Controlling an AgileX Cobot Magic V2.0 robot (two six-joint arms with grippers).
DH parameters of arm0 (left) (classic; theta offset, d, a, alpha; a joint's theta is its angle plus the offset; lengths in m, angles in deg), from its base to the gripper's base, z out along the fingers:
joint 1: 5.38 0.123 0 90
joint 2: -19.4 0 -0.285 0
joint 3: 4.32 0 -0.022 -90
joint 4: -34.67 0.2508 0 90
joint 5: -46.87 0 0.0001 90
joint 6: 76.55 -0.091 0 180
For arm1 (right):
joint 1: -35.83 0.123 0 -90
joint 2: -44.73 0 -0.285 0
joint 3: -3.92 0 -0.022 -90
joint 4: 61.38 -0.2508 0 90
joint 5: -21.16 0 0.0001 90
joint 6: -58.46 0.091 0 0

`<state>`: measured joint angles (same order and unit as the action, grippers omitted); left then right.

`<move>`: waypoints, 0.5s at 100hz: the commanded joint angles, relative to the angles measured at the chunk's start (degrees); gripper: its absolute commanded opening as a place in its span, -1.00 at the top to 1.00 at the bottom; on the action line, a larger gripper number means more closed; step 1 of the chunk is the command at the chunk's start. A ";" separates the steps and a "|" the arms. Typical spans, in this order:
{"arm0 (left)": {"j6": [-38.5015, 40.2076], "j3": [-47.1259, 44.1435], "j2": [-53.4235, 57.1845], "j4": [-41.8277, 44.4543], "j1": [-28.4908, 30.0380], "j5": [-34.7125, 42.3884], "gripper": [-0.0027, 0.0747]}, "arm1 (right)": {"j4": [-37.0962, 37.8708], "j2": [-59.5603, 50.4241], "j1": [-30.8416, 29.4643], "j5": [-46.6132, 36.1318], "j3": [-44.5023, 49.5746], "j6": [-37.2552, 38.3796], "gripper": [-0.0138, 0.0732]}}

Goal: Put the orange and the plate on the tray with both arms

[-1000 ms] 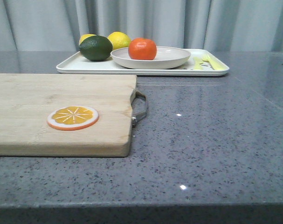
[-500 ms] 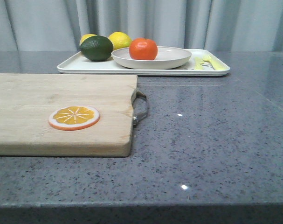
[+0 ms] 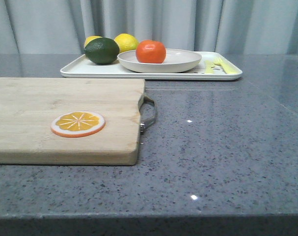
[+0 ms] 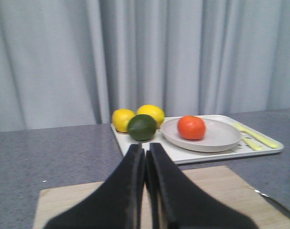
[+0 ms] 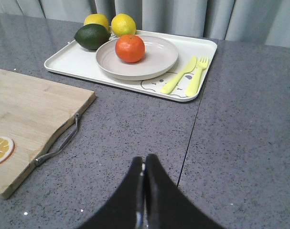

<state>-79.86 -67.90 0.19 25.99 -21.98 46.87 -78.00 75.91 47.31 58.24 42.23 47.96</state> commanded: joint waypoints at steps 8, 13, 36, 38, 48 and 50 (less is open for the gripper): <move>-0.04 -2.47 3.42 0.90 7.99 4.69 0.98 | -0.05 0.32 -0.05 -4.05 -1.36 -0.69 0.83; -0.04 -3.94 4.51 0.90 10.26 4.69 0.98 | -0.05 0.32 -0.05 -4.05 -1.36 -0.69 0.83; -0.04 -11.65 9.98 0.90 15.79 4.69 0.98 | -0.05 0.32 -0.05 -4.05 -1.36 -0.69 0.83; -0.04 -12.01 10.41 0.90 15.94 4.69 0.98 | -0.05 0.32 -0.05 -4.05 -1.36 -0.69 0.83; -0.04 -14.21 12.12 0.90 16.96 4.69 0.98 | -0.05 0.32 -0.05 -4.05 -1.36 -0.69 0.83; -0.04 -14.21 12.75 0.90 17.16 2.25 0.98 | -0.05 0.32 -0.05 -4.05 -1.36 -0.69 0.83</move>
<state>-79.86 -81.60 11.77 26.90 -5.51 46.38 -78.00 75.91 47.31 58.24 42.23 47.97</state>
